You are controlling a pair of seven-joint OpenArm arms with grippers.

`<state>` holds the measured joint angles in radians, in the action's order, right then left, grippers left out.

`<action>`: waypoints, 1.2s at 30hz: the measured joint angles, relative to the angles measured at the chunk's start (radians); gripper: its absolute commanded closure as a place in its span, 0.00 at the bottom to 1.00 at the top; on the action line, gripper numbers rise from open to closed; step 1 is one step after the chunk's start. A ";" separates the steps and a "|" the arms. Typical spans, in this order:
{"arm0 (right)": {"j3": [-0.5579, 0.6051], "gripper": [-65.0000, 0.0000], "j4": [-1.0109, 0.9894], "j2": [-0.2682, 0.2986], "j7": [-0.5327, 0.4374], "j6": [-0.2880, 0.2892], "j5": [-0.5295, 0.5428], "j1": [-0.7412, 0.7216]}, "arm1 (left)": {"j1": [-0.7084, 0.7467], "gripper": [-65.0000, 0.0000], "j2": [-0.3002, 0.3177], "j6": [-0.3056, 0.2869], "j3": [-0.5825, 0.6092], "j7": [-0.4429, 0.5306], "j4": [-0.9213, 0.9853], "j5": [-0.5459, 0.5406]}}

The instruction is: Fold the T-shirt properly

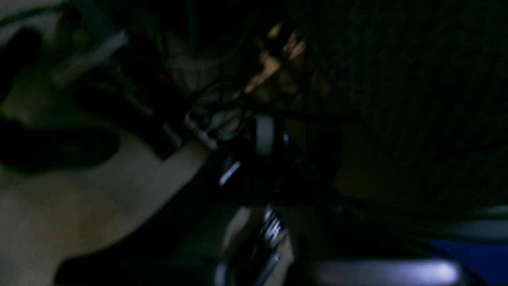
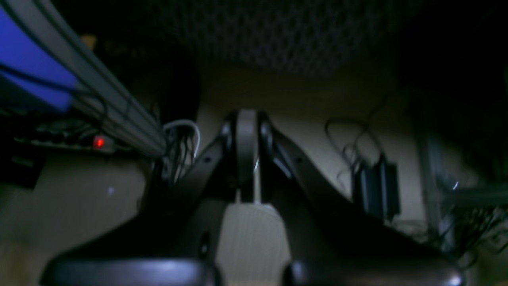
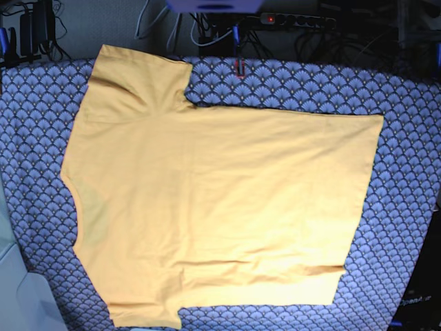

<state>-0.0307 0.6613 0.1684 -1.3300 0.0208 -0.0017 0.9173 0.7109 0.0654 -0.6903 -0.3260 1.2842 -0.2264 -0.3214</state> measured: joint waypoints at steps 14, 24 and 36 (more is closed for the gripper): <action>-0.055 1.00 0.834 -0.005 0.465 -0.001 0.001 0.245 | 0.515 1.00 -0.146 -0.009 -0.081 -0.537 -1.247 -0.019; -0.053 1.00 1.206 -0.002 0.847 0.000 0.070 0.221 | 0.319 1.00 -0.221 -0.001 -0.480 -1.115 -1.606 -0.034; -0.151 0.66 1.262 0.065 1.251 0.389 0.637 0.083 | 0.029 0.79 -0.212 -0.010 -0.782 -1.666 -1.681 -0.024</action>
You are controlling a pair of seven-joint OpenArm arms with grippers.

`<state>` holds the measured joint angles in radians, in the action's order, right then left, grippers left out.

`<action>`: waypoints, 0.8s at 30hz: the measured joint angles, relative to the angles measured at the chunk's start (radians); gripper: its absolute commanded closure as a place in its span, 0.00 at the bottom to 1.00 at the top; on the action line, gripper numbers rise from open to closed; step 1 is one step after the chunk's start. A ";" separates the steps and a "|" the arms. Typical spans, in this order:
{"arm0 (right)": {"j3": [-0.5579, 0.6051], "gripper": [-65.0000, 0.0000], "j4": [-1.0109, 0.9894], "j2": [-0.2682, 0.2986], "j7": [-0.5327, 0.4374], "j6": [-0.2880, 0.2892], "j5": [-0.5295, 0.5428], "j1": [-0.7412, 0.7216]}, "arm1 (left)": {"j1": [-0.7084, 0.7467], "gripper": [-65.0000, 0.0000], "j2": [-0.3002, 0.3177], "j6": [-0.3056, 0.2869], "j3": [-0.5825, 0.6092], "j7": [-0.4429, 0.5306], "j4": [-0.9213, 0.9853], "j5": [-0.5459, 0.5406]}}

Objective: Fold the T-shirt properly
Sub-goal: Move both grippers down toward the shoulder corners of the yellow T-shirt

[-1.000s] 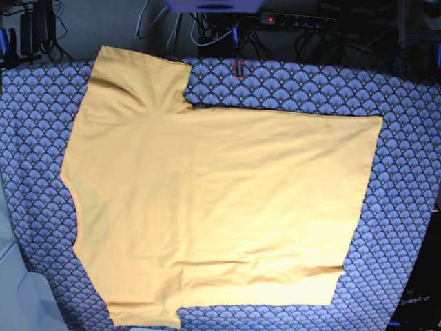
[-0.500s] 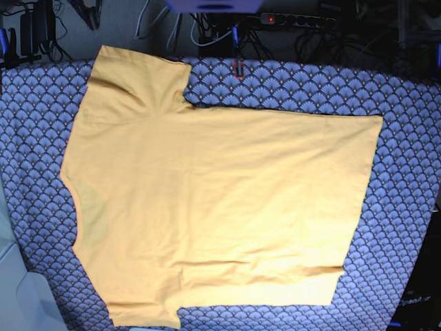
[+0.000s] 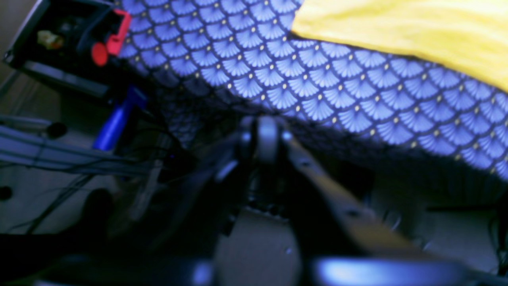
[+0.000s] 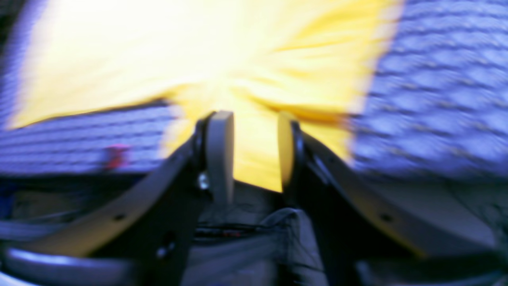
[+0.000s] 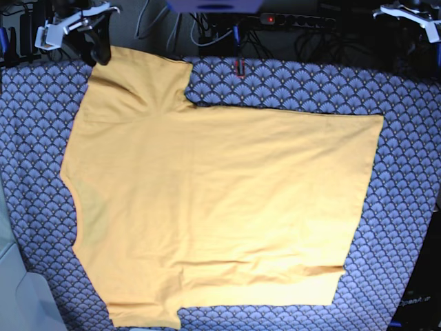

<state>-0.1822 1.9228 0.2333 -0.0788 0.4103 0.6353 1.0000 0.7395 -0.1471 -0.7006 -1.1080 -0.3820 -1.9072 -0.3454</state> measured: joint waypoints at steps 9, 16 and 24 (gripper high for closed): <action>-0.146 0.65 -0.021 0.003 0.381 0.281 0.278 -0.166 | -0.202 0.59 -0.010 0.000 -0.182 -0.180 -0.058 0.158; -0.340 0.65 -0.241 -0.008 0.697 0.274 0.343 -0.385 | -0.359 0.58 -0.011 -0.003 -0.270 -0.238 -0.058 0.358; -0.372 0.65 -0.433 0.021 0.789 0.274 0.344 -0.481 | -0.524 0.58 -0.016 -0.002 -0.311 -0.239 -0.058 0.581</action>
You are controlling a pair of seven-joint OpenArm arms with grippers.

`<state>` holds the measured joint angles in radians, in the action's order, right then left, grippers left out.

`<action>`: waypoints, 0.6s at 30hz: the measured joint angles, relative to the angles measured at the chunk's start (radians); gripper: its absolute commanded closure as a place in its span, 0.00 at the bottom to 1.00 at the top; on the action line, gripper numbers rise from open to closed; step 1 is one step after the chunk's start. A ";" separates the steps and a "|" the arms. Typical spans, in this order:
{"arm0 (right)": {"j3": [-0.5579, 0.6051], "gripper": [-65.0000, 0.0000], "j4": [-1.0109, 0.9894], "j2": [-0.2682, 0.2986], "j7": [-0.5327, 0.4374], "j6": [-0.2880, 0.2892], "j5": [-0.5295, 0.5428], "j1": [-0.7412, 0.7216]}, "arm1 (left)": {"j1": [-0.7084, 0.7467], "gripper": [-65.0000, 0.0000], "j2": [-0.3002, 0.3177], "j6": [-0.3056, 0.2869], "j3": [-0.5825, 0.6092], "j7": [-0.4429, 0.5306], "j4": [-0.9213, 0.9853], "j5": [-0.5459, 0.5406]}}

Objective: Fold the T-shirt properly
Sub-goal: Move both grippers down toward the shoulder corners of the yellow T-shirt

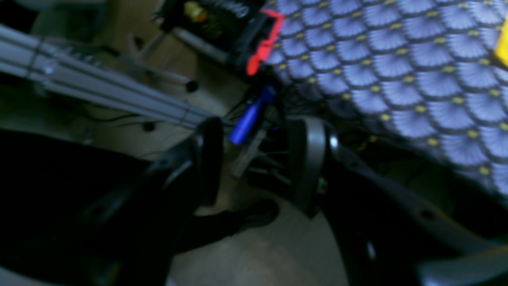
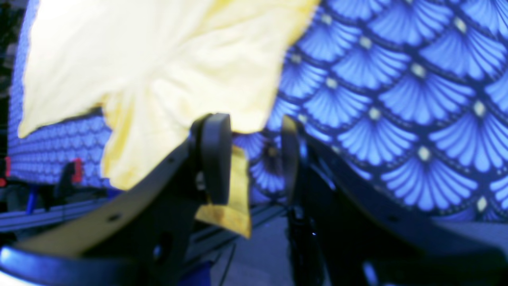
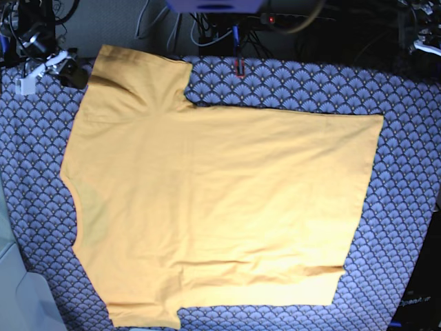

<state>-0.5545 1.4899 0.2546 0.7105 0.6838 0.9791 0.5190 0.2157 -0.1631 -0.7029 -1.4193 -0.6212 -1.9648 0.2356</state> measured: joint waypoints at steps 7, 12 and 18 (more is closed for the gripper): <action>0.055 0.65 -0.003 0.003 -0.003 0.000 -0.002 0.002 | -0.037 0.58 -0.004 0.000 0.047 -0.003 0.000 0.041; 0.096 0.65 -0.002 0.001 -0.001 0.000 -0.002 0.004 | -0.049 0.58 -0.003 -0.002 0.116 0.007 0.001 0.032; 0.100 0.65 -0.002 0.001 0.000 0.000 -0.002 0.003 | -0.044 0.58 -0.004 -0.002 0.172 0.000 0.007 0.033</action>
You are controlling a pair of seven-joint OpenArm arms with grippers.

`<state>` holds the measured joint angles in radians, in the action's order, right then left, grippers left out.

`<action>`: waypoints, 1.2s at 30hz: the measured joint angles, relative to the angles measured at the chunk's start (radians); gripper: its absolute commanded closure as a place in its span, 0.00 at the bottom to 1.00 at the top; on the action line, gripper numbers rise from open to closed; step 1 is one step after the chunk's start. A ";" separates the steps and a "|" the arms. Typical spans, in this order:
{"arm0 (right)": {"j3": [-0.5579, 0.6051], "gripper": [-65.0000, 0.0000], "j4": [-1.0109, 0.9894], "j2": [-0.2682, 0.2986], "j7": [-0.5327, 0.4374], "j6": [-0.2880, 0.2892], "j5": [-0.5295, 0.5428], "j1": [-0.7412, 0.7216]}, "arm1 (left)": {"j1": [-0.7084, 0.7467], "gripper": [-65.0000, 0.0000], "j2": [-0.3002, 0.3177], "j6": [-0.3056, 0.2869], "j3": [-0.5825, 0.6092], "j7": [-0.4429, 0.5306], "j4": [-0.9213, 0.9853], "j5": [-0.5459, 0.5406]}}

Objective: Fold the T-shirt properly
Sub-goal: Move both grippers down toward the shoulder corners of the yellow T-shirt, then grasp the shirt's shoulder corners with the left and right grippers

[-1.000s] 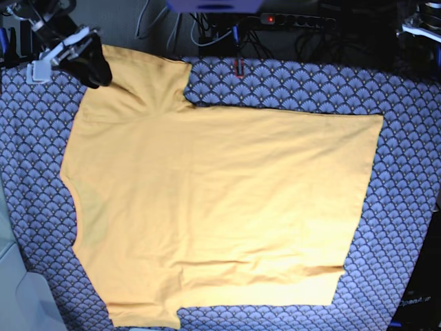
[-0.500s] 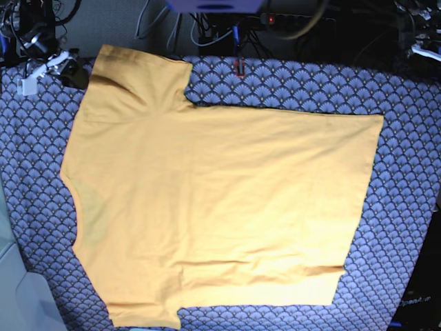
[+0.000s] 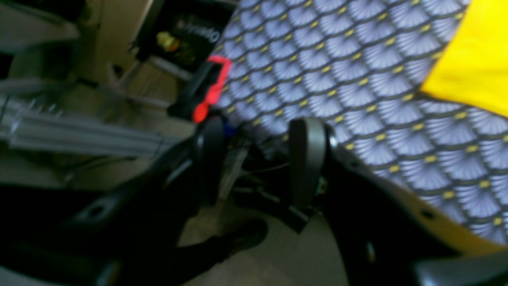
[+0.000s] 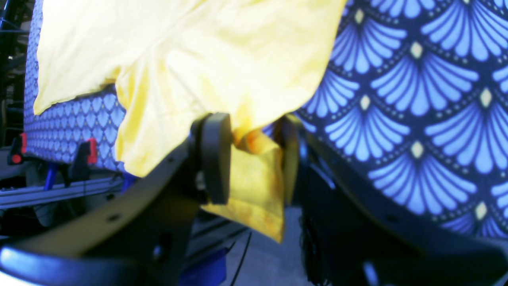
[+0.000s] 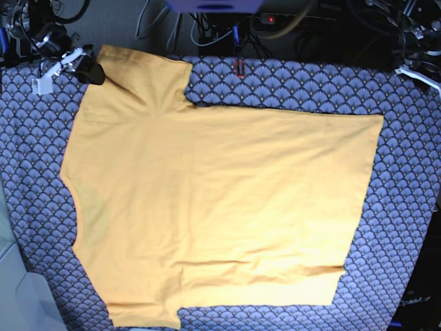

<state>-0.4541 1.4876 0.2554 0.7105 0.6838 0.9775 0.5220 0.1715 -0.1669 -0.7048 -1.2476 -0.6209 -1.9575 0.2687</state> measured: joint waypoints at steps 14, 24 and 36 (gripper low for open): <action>0.108 0.65 -0.006 0.019 -0.007 0.000 0.001 -0.023 | -0.013 0.58 0.003 0.002 0.076 0.005 0.045 0.004; 0.200 0.66 -0.004 0.033 -0.018 0.000 0.019 -0.026 | -0.072 0.58 0.000 0.002 0.103 -0.004 0.201 0.011; 0.204 0.66 -0.097 0.070 -0.039 0.044 0.074 -0.034 | -0.136 0.36 0.003 0.002 0.098 0.007 0.253 -0.021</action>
<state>-0.2501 1.3903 0.3256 0.6720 0.7280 1.0519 0.4877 0.0357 -0.1635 -0.7025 -1.1492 -0.6140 -1.7042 0.2474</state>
